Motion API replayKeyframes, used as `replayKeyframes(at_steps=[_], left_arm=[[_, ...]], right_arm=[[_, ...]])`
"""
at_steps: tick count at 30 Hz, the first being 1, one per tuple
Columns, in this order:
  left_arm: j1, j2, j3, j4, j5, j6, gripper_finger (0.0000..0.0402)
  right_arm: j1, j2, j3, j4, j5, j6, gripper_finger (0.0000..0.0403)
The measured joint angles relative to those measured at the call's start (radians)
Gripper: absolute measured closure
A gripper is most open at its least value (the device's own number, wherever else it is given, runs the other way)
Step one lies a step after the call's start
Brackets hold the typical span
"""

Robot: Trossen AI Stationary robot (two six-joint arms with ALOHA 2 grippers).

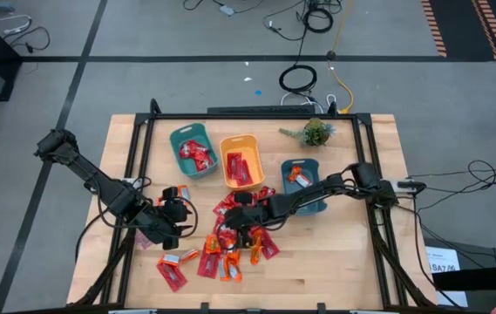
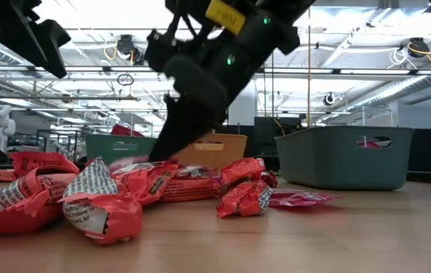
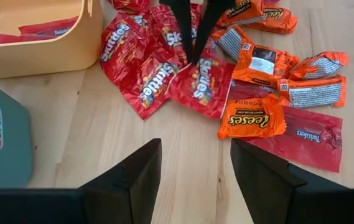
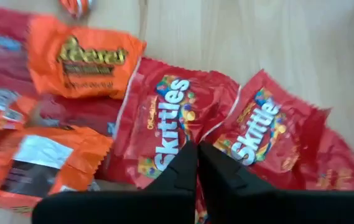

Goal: Sort candy
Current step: Put the red pack of candy into the light blue bin

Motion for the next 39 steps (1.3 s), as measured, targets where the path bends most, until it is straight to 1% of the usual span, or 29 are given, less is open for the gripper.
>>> replayKeyframes(at_steps=[7, 13, 16, 20, 25, 28, 31, 34, 36, 39], left_arm=[[0.000, 0.000, 0.000, 0.001, 0.000, 0.000, 0.0198], [0.000, 0.000, 0.000, 0.002, 0.000, 0.001, 0.0198], [0.000, 0.000, 0.000, 0.002, 0.000, 0.001, 0.0198], [0.000, 0.000, 0.000, 0.009, -0.001, 0.004, 0.0198], [0.000, 0.000, 0.000, 0.014, -0.011, 0.012, 0.0198], [0.000, 0.000, 0.000, 0.020, -0.031, 0.036, 0.0198], [0.000, 0.000, 0.000, 0.020, -0.053, 0.038, 0.0198], [0.000, 0.000, 0.000, 0.018, -0.054, 0.038, 0.0198], [0.000, 0.000, 0.000, 0.018, -0.054, 0.041, 0.0198], [0.000, 0.000, 0.000, 0.019, -0.054, 0.054, 0.0198]], right_arm=[[-0.001, -0.115, 0.000, -0.019, 0.016, -0.020, 0.0401], [-0.007, -0.208, 0.000, -0.006, 0.179, -0.073, 0.0402], [-0.031, -0.235, 0.000, 0.035, 0.208, -0.085, 0.0402], [-0.097, -0.236, 0.000, 0.102, 0.208, -0.046, 0.0403], [-0.196, -0.234, -0.001, 0.202, 0.200, -0.044, 0.0403], [-0.250, -0.232, -0.001, 0.277, 0.132, -0.040, 0.0403], [-0.287, -0.215, 0.000, 0.349, 0.104, -0.037, 0.0403], [-0.312, -0.178, 0.000, 0.414, 0.094, -0.048, 0.0403], [-0.326, -0.149, 0.001, 0.465, 0.060, -0.050, 0.0403], [-0.343, -0.081, 0.062, 0.472, 0.051, -0.052, 0.0403]])
